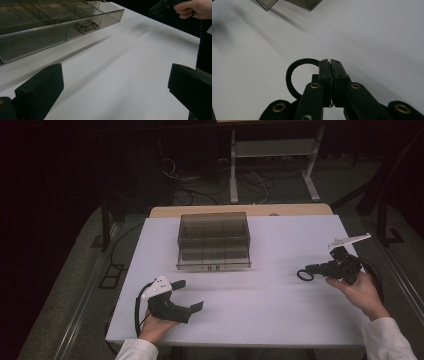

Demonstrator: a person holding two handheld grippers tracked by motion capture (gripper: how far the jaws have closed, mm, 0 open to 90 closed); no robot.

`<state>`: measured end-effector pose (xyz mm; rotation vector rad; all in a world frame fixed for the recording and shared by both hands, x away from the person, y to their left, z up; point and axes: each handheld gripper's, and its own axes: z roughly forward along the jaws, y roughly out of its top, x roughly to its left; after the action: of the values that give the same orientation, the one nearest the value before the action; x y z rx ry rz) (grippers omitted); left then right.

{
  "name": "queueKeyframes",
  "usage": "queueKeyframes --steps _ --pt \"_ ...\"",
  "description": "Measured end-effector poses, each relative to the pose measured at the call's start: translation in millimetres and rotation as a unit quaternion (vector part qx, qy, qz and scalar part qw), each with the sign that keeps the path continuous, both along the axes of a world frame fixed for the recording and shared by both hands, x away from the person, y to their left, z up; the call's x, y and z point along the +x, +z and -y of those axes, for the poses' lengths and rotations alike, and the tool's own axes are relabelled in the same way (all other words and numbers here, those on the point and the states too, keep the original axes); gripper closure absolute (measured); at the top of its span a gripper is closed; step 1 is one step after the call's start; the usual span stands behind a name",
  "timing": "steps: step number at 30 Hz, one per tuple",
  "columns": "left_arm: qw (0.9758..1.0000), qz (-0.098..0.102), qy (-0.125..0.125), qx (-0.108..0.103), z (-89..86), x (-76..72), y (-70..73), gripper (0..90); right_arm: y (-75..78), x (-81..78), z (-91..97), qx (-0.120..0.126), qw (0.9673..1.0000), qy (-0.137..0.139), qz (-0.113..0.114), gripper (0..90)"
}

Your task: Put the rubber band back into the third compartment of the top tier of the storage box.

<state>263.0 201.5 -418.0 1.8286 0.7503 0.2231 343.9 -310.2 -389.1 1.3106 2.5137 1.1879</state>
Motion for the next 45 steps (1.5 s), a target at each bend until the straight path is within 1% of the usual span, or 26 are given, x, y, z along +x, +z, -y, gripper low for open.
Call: queueKeyframes --steps 13,27,38,45 --pt "1.0000 0.000 0.000 0.000 -0.1 0.0 0.1 0.0 16.9 5.1 -9.2 -0.002 0.9999 0.009 0.013 87.2" --pt "1.0000 0.000 0.000 -0.001 0.2 0.2 -0.2 0.0 27.1 9.3 -18.7 -0.003 0.9996 0.018 0.020 87.1" --pt "1.0000 0.000 -0.001 -0.001 0.1 0.0 0.0 0.0 42.0 16.2 -28.8 -0.001 0.9991 0.027 0.033 87.1" --pt "1.0000 0.000 -0.001 -0.001 -0.2 0.0 0.1 0.0 47.3 19.4 -37.0 -0.002 0.9987 0.035 0.037 87.1"
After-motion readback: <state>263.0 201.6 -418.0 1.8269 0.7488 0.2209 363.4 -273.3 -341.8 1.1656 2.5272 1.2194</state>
